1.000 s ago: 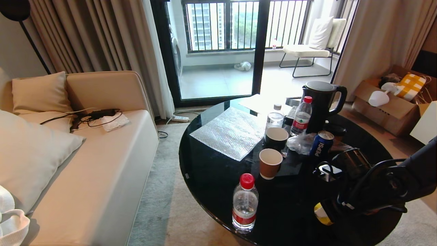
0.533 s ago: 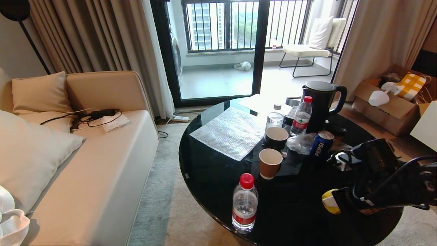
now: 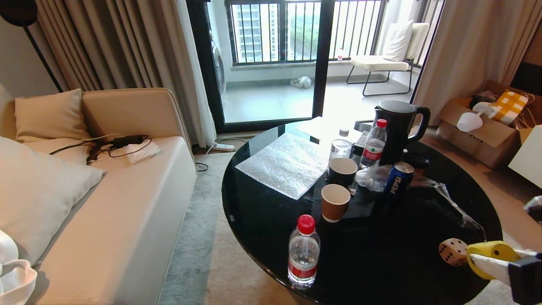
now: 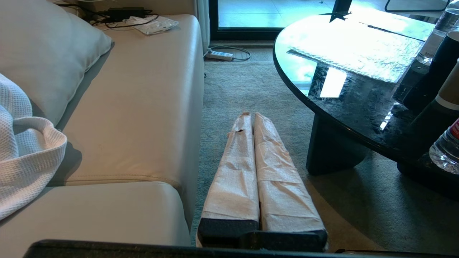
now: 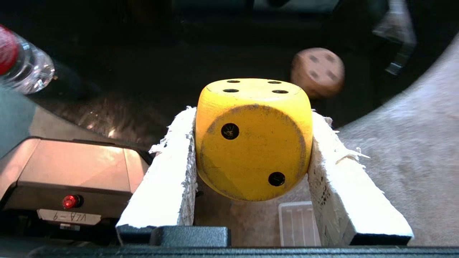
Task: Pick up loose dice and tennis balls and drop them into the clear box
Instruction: Put the toys in the box
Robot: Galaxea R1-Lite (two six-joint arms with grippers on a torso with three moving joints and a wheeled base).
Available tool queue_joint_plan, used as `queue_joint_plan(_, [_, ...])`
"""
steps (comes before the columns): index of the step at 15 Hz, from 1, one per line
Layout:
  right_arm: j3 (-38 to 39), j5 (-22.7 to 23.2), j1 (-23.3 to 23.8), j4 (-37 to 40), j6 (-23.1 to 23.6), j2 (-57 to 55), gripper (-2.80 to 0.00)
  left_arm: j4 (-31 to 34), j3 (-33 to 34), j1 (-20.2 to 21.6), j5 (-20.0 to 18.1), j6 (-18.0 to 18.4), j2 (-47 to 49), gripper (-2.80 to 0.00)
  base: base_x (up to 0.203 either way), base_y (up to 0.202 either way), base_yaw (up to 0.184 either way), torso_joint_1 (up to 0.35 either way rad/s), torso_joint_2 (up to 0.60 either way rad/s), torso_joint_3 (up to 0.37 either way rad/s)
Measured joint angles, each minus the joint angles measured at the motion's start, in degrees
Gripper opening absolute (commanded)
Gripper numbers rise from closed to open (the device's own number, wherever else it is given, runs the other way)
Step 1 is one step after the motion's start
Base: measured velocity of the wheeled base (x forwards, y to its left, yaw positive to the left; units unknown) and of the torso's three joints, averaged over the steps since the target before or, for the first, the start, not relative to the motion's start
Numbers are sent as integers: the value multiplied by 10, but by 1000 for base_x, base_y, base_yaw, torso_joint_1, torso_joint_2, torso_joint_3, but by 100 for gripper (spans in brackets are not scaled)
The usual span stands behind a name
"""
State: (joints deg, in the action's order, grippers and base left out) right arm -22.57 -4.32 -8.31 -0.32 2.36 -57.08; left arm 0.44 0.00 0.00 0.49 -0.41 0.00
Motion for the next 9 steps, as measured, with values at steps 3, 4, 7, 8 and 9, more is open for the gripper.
queue_joint_plan(3, [51, -15, 6, 71, -9, 190, -280, 0, 0, 0, 0, 0, 0, -280, 0, 0, 0, 0, 0, 0])
queue_joint_plan(4, [70, -18, 10, 87, -19, 244, -280, 0, 0, 0, 0, 0, 0, -280, 0, 0, 0, 0, 0, 0])
queue_joint_plan(7, [129, -21, 42, 117, -49, 359, -280, 0, 0, 0, 0, 0, 0, -280, 0, 0, 0, 0, 0, 0])
queue_joint_plan(8, [138, -14, 56, 117, -49, 382, -280, 0, 0, 0, 0, 0, 0, -280, 0, 0, 0, 0, 0, 0])
queue_joint_plan(9, [143, -3, 69, 118, -49, 401, -280, 0, 0, 0, 0, 0, 0, -280, 0, 0, 0, 0, 0, 0])
